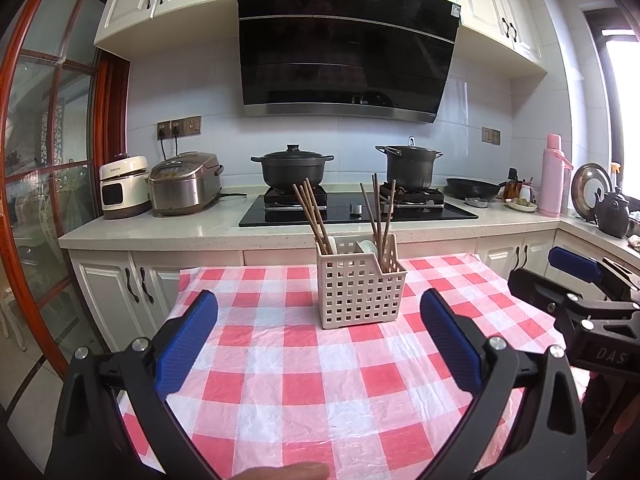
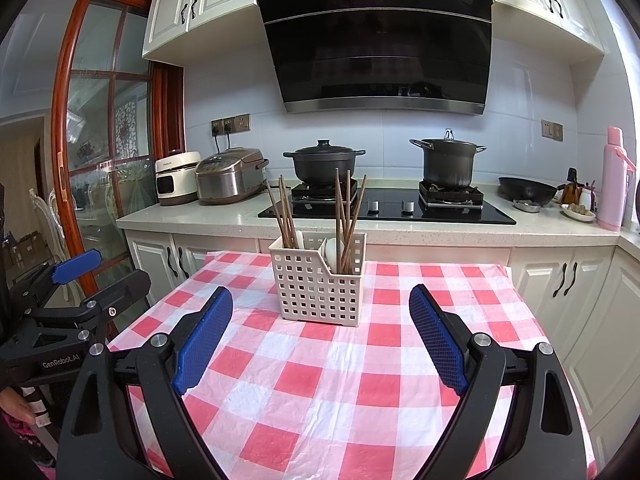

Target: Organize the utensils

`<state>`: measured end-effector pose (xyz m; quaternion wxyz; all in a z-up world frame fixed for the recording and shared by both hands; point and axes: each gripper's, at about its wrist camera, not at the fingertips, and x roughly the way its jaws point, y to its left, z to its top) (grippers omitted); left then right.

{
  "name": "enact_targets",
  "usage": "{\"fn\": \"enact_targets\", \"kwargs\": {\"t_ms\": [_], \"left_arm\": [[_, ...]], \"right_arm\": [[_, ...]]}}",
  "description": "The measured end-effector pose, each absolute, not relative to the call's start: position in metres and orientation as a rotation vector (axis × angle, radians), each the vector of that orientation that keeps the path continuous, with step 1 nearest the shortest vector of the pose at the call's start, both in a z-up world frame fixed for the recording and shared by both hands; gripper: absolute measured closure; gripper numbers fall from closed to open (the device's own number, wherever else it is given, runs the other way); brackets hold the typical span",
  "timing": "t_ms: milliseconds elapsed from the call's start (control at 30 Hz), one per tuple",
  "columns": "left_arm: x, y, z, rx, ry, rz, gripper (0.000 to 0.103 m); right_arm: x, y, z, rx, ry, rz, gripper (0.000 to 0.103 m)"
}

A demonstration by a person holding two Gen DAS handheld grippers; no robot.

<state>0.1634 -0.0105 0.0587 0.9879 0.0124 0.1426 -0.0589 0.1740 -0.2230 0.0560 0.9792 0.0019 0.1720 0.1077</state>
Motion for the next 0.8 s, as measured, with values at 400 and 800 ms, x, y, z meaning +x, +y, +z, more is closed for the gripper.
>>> {"fn": "enact_targets", "kwargs": {"t_ms": [400,800], "left_arm": [[0.1642,-0.0097,0.0573,0.017,0.294,-0.125,0.005],[0.1731,-0.0108,0.0517,0.017,0.32,-0.12,0.005]], "right_arm": [[0.1712,-0.2241,0.0563,0.004,0.347,0.22,0.019],[0.1697,-0.2276,0.056,0.003,0.354,0.225,0.019]]}}
